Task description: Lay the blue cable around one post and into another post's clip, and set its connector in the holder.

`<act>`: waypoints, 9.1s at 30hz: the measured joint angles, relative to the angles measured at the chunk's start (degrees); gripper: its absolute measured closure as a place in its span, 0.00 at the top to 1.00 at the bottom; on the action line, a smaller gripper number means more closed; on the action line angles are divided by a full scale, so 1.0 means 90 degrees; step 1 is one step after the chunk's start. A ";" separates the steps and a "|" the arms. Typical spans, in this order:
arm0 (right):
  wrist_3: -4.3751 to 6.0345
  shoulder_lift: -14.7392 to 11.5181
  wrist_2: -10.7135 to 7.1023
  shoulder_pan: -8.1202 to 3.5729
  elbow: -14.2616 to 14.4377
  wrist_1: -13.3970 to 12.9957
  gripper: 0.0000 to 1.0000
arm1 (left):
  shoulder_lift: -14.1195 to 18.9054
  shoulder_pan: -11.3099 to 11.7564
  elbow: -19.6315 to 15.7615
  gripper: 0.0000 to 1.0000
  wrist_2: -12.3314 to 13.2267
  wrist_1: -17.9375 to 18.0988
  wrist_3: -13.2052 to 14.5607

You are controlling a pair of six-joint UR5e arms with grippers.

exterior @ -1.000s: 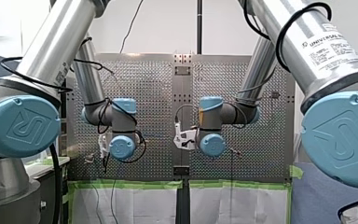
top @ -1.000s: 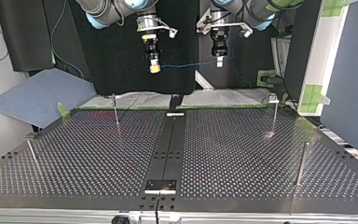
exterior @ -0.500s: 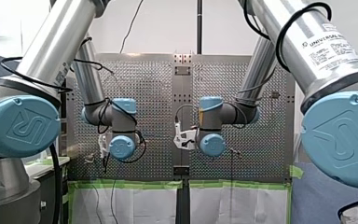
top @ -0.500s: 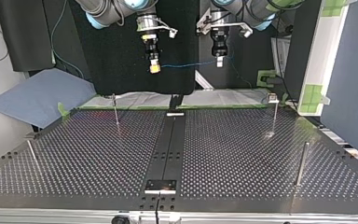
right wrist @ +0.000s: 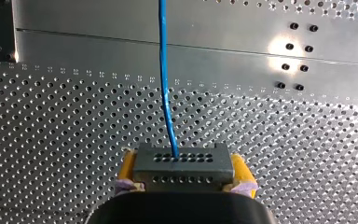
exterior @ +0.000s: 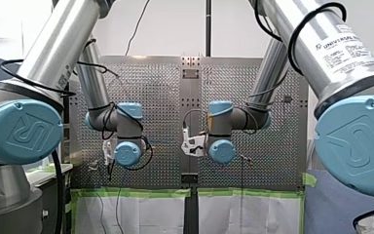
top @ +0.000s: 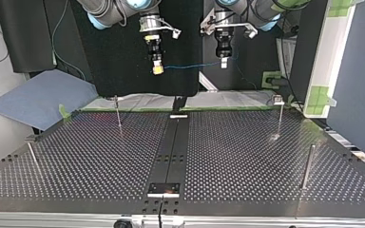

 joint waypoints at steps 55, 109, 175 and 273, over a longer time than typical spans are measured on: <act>0.0000 0.0000 0.0000 0.0000 0.0000 0.0000 0.00 | 0.0000 0.0000 0.0000 0.00 0.0000 0.0000 0.0000; 0.0000 0.0000 0.0001 0.0000 0.0000 0.0019 0.00 | -0.0010 0.0029 0.0000 0.00 0.0010 0.0000 0.0000; 0.0426 -0.1898 0.0125 -0.0075 -0.1239 0.3076 0.00 | 0.1642 0.0643 0.0693 0.00 0.0366 -0.1838 -0.1369; -0.0305 -0.0778 -0.0865 0.0417 -0.5353 0.4840 0.00 | 0.2900 0.5666 0.3929 0.00 0.3979 -0.5203 -0.3491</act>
